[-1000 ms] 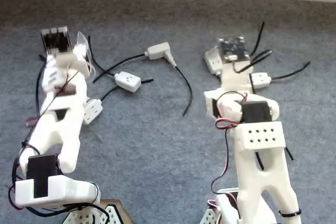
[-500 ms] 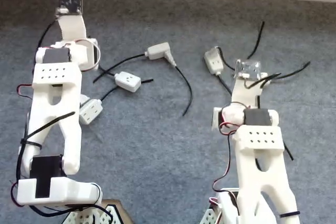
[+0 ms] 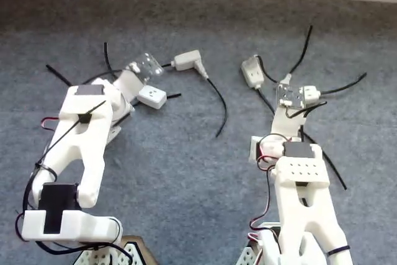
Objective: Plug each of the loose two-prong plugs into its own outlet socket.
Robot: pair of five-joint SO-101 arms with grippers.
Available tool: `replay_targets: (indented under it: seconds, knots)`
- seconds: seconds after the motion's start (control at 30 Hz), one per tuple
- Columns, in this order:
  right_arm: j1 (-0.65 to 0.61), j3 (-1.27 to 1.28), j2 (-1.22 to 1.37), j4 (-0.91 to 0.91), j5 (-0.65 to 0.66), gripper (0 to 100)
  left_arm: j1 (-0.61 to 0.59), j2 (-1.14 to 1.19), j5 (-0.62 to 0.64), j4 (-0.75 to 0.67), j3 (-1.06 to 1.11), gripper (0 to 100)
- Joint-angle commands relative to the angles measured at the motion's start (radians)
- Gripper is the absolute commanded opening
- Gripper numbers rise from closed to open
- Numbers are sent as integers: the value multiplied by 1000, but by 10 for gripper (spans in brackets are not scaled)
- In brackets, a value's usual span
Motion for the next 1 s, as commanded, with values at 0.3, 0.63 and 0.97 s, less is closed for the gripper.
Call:
replay_targets:
  seconds: [0.3,0.63,0.97]
  knots:
    - [8,-4,-10,-19,-8,275,25,-7,-169,-18,137,123]
    - [8,-4,-10,-19,-8,275,24,-7,-199,-14,148,11]
    - [8,2,-8,-47,-8,275,35,-21,-196,31,77,5]
